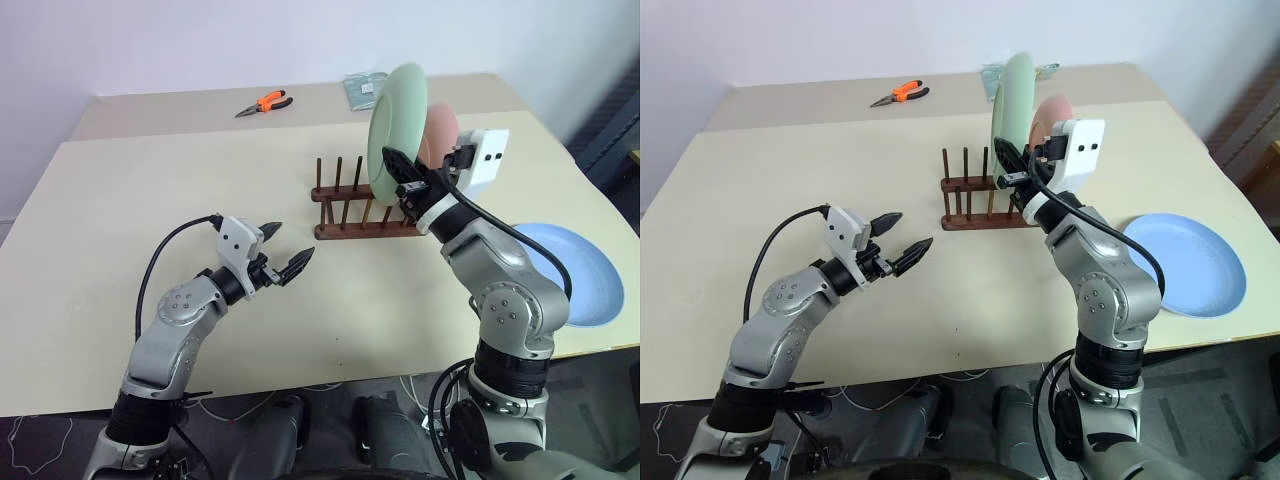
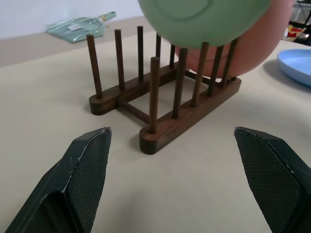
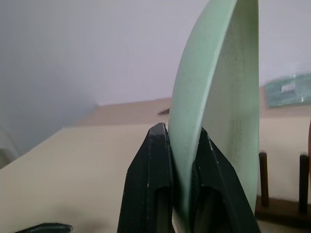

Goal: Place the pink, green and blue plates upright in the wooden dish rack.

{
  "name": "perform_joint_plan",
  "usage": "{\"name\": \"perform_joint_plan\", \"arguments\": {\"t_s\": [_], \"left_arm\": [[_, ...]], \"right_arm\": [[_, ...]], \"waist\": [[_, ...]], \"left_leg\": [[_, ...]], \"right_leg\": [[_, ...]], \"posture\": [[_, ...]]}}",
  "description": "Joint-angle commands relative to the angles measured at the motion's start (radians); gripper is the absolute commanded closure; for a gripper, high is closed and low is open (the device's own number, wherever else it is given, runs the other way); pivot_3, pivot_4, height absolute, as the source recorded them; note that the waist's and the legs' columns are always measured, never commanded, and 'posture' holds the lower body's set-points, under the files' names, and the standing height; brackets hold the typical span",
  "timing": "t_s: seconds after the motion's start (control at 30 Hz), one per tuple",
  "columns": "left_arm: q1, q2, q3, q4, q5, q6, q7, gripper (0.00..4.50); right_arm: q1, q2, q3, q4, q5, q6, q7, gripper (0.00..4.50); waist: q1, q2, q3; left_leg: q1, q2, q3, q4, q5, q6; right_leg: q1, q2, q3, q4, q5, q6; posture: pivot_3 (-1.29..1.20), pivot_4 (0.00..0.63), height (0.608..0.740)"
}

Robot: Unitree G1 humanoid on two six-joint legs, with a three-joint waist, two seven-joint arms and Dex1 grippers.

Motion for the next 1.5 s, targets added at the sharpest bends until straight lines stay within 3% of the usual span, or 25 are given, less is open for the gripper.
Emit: {"name": "perform_joint_plan", "arguments": {"t_s": [0.03, 0.1, 0.3, 0.6, 0.8, 0.83, 0.97, 1.07, 1.23, 1.4, 1.5], "left_arm": [[-0.011, 0.002, -0.014, -0.038, 0.012, -0.007, -0.012, 0.31], [-0.008, 0.002, -0.02, -0.041, 0.019, -0.008, -0.016, 0.3], [-0.004, -0.005, -0.026, -0.043, 0.022, -0.006, -0.017, 0.3], [-0.001, -0.014, -0.032, -0.039, 0.02, -0.005, -0.022, 0.3], [-0.011, -0.012, -0.022, -0.019, 0.018, -0.011, -0.033, 0.3], [-0.014, -0.012, -0.021, -0.013, 0.019, -0.013, -0.036, 0.3], [-0.043, -0.016, -0.044, 0.044, 0.039, -0.042, -0.065, 0.3], [-0.062, -0.025, -0.061, 0.075, 0.047, -0.055, -0.088, 0.3], [-0.082, -0.034, -0.083, 0.116, 0.063, -0.077, -0.12, 0.3], [-0.088, -0.041, -0.089, 0.131, 0.07, -0.084, -0.138, 0.3], [-0.086, -0.041, -0.089, 0.139, 0.076, -0.092, -0.143, 0.3]], "right_arm": [[-0.037, -0.034, -0.002, 0.011, 0.027, 0.013, 0.011, 4.11], [-0.042, -0.061, 0.018, 0.027, 0.013, 0.006, 0.026, 3.36], [-0.059, -0.141, 0.095, 0.051, -0.085, -0.08, 0.049, 0.33], [-0.115, -0.313, 0.177, 0.041, -0.264, -0.316, 0.16, 0.33], [-0.189, -0.402, -0.059, 0.132, -0.274, -0.419, 0.091, 0.33], [-0.179, -0.424, -0.087, 0.153, -0.29, -0.423, 0.076, 0.16], [0.002, -0.527, -0.214, 0.224, -0.341, -0.348, 0.051, 0.16], [0.176, -0.554, -0.183, 0.18, -0.358, -0.291, 0.096, 0.16], [0.392, -0.525, -0.137, 0.066, -0.338, -0.108, 0.113, 0.16], [0.448, -0.479, -0.121, 0.023, -0.353, 0.01, 0.071, 0.16], [0.446, -0.464, -0.111, 0.05, -0.382, 0.05, 0.031, 0.9]], "waist": [[0.0, 0.0, 0.0], [0.001, 0.0, 0.0], [0.0, 0.0, 0.0], [0.002, 0.0, 0.0], [0.006, 0.0, 0.001], [0.009, -0.001, 0.0], [0.026, -0.001, 0.0], [0.027, 0.001, 0.001], [0.022, 0.006, 0.0], [0.027, 0.006, 0.0], [0.029, 0.006, 0.0]], "left_leg": [[0.0, 0.0, 0.0, 0.0, 0.0, 0.0], [0.0, 0.0, 0.0, 0.0, 0.0, 0.0], [0.0, 0.0, 0.0, 0.0, 0.0, 0.0], [0.0, 0.0, 0.0, 0.0, 0.0, 0.0], [-0.001, 0.0, 0.0, 0.001, 0.0, 0.0], [-0.001, 0.0, -0.001, 0.001, 0.0, 0.0], [-0.001, 0.0, -0.001, 0.001, -0.001, 0.001], [-0.001, 0.0, 0.0, 0.001, 0.0, 0.001], [-0.001, 0.0, 0.001, 0.001, 0.0, 0.001], [-0.001, 0.0, 0.001, 0.002, -0.001, 0.001], [-0.002, 0.0, 0.001, 0.003, -0.001, 0.001]], "right_leg": [[0.0, 0.0, 0.0, 0.0, 0.0, 0.0], [0.0, 0.0, 0.0, 0.0, 0.0, 0.0], [0.0, 0.0, 0.0, 0.0, 0.0, 0.0], [0.001, 0.0, -0.001, -0.001, 0.0, 0.0], [0.001, 0.0, -0.001, -0.001, 0.0, 0.0], [0.001, -0.001, -0.002, -0.002, 0.0, 0.0], [0.003, -0.001, -0.002, -0.003, -0.001, 0.0], [0.002, -0.001, -0.001, -0.002, -0.002, -0.002], [0.001, -0.001, 0.0, -0.001, -0.002, -0.002], [0.001, -0.001, 0.0, -0.001, -0.002, -0.001], [0.001, -0.001, -0.001, -0.002, -0.002, -0.001]], "posture": [[0.0, 0.15, 0.727], [0.0, 0.15, 0.727], [0.0, 0.15, 0.727], [0.0, 0.15, 0.727], [0.0, 0.15, 0.727], [0.0, 0.15, 0.727], [0.0, 0.15, 0.727], [0.0, 0.15, 0.727], [0.0, 0.15, 0.727], [0.0, 0.15, 0.727], [0.0, 0.15, 0.727]]}}
